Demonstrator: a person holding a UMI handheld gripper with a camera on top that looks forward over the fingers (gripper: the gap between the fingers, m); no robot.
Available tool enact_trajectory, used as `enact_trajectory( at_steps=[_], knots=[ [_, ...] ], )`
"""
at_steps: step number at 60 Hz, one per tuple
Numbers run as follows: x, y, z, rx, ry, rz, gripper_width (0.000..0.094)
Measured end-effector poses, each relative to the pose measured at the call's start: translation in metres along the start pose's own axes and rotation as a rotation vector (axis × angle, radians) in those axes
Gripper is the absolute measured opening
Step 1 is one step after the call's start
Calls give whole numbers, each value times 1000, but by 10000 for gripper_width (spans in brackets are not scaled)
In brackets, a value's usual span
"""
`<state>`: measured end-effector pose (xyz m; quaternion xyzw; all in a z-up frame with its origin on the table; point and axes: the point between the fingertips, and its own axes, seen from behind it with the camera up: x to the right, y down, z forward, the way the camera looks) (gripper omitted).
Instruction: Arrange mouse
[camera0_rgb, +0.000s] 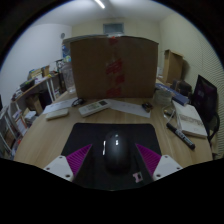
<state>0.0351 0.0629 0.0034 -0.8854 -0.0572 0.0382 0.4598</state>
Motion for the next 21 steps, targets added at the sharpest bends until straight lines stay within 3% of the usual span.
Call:
enact_trajectory(
  at_steps=[2,21],
  knots=[
    [-3,2,-8,9,-20,-1,824],
    [49,64,-147,111,-55,-7,853]
  ],
)
